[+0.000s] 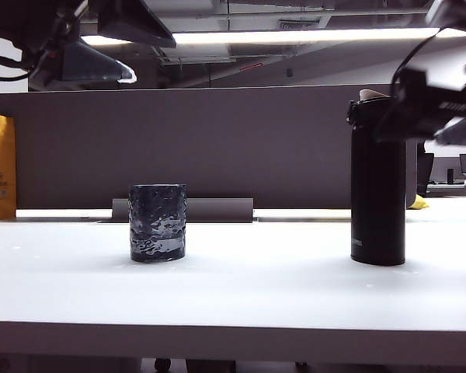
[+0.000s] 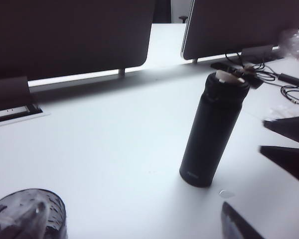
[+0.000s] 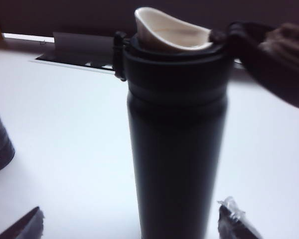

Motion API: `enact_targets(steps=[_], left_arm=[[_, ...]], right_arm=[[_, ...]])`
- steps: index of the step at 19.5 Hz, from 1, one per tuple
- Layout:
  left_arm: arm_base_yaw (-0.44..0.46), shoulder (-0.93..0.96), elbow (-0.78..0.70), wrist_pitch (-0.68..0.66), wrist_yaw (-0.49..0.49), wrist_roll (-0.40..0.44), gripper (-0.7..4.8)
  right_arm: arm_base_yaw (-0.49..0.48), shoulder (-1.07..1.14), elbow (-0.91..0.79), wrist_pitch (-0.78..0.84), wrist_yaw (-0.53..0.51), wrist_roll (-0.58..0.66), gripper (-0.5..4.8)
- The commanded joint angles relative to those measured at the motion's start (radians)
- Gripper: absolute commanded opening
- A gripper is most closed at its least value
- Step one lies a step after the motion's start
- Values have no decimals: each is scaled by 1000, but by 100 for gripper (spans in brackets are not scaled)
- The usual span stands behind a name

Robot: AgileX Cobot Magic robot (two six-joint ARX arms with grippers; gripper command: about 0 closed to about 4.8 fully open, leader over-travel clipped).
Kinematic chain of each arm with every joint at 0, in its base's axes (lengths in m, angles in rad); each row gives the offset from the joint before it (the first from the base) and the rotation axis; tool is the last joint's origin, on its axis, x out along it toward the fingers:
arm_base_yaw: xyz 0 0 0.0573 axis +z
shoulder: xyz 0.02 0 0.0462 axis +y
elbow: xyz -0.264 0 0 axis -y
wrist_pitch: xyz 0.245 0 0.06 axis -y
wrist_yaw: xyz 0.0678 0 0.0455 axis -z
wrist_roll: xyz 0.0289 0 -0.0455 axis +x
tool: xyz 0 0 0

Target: Pick up the black thermos, pour some water into the cup, then place the black thermos back on the table.

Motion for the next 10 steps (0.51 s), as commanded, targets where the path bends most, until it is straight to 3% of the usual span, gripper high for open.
enact_targets(steps=[1, 4, 10], left_arm=[[0, -3, 2, 6, 5, 11, 479], [0, -3, 2, -6, 4, 11, 479], [0, -4, 2, -69, 5, 10, 479]], right_arm=[[-2, 140, 8, 235, 6, 0, 479], [-2, 309, 50, 360, 49, -1, 479], [-2, 418, 127, 386, 122, -5, 479]])
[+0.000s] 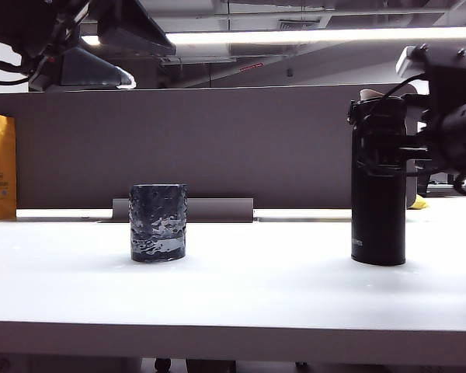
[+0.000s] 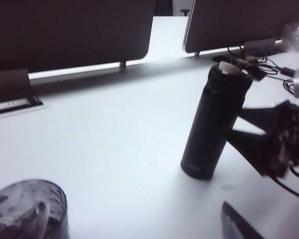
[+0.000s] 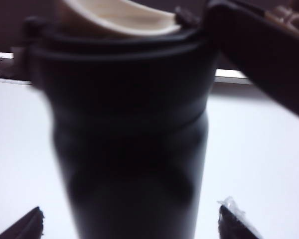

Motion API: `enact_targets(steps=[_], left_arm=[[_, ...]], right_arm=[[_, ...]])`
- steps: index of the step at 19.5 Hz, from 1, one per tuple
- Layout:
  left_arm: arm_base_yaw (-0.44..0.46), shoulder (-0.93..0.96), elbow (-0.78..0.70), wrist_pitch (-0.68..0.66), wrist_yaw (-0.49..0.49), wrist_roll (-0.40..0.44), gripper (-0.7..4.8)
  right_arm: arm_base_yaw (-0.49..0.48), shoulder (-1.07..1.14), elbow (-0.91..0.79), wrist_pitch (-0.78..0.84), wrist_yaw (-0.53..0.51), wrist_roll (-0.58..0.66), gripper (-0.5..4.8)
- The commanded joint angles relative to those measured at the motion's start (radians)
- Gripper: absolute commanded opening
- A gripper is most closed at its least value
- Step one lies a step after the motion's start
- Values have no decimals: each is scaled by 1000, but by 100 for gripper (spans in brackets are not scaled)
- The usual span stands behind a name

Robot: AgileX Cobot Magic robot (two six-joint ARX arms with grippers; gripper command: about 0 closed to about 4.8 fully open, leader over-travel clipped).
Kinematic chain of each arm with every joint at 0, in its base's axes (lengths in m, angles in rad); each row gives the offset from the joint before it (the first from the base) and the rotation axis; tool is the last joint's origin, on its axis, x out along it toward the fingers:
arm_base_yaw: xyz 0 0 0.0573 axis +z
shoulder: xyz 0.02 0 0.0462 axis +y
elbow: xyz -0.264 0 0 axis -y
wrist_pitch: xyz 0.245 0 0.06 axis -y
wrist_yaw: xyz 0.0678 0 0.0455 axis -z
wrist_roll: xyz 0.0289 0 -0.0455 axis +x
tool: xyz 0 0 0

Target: Pick up the black thermos, pour some water into the cup, then place the black thermos back on the table.

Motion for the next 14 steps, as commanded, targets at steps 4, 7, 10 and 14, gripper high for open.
enact_targets(steps=[4, 7, 10, 14], left_arm=[[0, -3, 1, -84, 11, 4, 479], [0, -3, 2, -84, 11, 4, 479], [0, -3, 2, -83, 11, 4, 479], [0, -3, 2, -82, 10, 5, 479]], right_arm=[[0, 92, 86, 24, -3, -4, 479], [0, 134, 116, 26, 5, -4, 479], [0, 144, 121, 24, 31, -4, 479], [0, 144, 122, -3, 72, -4, 479]])
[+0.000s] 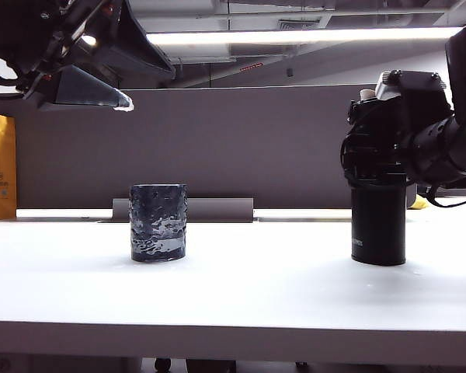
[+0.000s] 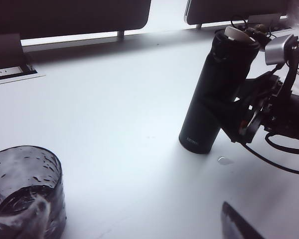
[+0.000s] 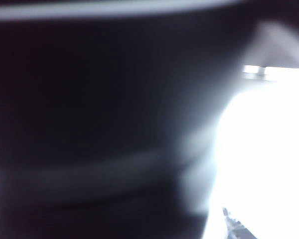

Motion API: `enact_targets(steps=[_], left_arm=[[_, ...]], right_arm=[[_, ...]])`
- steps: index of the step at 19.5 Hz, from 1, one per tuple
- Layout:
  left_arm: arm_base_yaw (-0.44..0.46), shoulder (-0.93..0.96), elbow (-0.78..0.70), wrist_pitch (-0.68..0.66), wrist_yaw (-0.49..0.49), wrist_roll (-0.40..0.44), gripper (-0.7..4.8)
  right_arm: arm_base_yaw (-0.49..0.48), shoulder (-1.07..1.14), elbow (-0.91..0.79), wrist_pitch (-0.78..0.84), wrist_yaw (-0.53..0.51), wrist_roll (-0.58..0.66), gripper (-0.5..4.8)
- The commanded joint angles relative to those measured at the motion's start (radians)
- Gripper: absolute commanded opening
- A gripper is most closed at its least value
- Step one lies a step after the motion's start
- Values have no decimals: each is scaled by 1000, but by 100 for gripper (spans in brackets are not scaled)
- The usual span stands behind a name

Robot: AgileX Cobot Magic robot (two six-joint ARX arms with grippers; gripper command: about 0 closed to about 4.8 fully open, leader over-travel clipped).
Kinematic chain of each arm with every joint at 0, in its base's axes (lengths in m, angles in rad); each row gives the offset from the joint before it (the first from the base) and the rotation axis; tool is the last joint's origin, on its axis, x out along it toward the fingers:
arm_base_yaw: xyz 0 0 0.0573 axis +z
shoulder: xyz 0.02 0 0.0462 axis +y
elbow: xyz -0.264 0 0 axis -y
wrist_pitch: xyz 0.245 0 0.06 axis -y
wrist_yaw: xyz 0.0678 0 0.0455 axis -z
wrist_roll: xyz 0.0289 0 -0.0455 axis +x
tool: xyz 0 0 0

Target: Pick up the black thermos, pour some water into the cup, then place the black thermos back on the table.

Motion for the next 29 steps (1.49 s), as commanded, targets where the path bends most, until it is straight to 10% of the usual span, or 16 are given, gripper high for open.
enact_targets(steps=[1, 5, 10, 16, 29], left_arm=[[0, -3, 2, 13, 6, 4, 479], [0, -3, 2, 13, 3, 5, 479], [2, -3, 8, 3, -109, 55, 479], [39, 170, 228, -195, -109, 135, 479], [51, 349, 288, -312, -266, 205, 479]], right_arm=[[0, -3, 6, -6, 20, -3, 474], [0, -3, 8, -2, -33, 0, 139], [9, -45, 92, -85, -161, -90, 139], [103, 16, 626, -528, -243, -537, 139], [153, 336, 876, -495, -324, -1304, 139]])
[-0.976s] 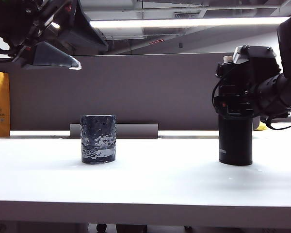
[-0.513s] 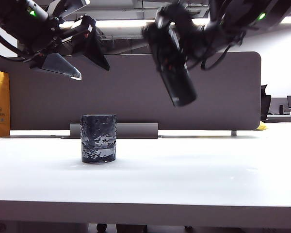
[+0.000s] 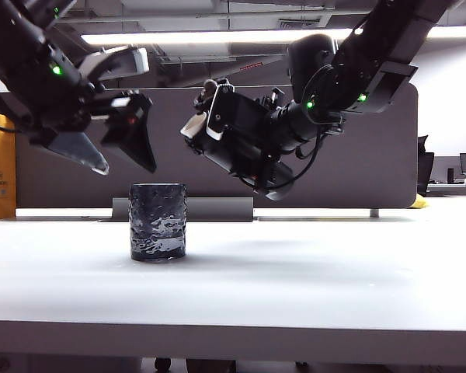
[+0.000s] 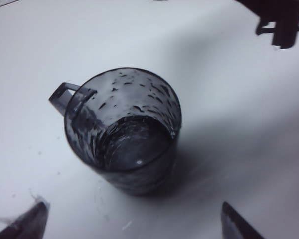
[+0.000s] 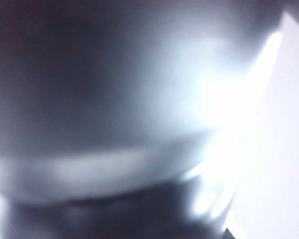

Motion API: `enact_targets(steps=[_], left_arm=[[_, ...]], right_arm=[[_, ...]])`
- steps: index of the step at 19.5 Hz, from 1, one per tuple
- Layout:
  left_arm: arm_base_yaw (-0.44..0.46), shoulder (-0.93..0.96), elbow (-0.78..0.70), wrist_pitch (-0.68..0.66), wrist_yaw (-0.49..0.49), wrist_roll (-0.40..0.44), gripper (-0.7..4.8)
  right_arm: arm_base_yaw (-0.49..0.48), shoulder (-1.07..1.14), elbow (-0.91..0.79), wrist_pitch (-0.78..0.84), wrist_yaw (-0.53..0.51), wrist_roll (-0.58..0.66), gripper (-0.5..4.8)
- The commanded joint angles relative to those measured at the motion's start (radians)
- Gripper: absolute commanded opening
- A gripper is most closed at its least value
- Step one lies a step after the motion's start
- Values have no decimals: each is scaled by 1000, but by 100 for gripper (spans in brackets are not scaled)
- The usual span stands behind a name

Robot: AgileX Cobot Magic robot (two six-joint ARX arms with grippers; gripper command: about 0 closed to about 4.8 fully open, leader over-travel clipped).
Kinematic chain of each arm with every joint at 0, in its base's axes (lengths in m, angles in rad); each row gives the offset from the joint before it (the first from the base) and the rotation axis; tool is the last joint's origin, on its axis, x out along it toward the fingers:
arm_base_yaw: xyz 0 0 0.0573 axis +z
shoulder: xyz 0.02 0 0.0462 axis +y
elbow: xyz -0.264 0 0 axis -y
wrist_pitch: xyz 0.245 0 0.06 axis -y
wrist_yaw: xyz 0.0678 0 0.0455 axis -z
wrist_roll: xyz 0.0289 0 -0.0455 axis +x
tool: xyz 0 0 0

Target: Pick up the black thermos, pour some water into the cup, then place the black thermos back on the table.

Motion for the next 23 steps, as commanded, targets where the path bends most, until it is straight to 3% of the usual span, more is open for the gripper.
enact_targets(steps=[1, 6, 7, 10, 18, 23], left_arm=[[0, 28, 7, 29, -1, 0, 479], [-1, 28, 8, 27, 8, -51, 479], [-2, 28, 7, 28, 52, -55, 479], [-1, 28, 8, 20, 74, -119, 479], [-2, 28, 8, -7, 74, -136, 479], [0, 28, 8, -8, 71, -114, 479]], right_arm=[[2, -20, 16, 91, -9, -133, 139], [2, -20, 16, 185, -16, -192, 138], [2, -19, 16, 184, -16, -244, 138], [3, -10, 16, 193, -97, -344, 138], [5, 64, 140, 190, -94, -404, 139], [10, 84, 151, 186, -94, -547, 139]])
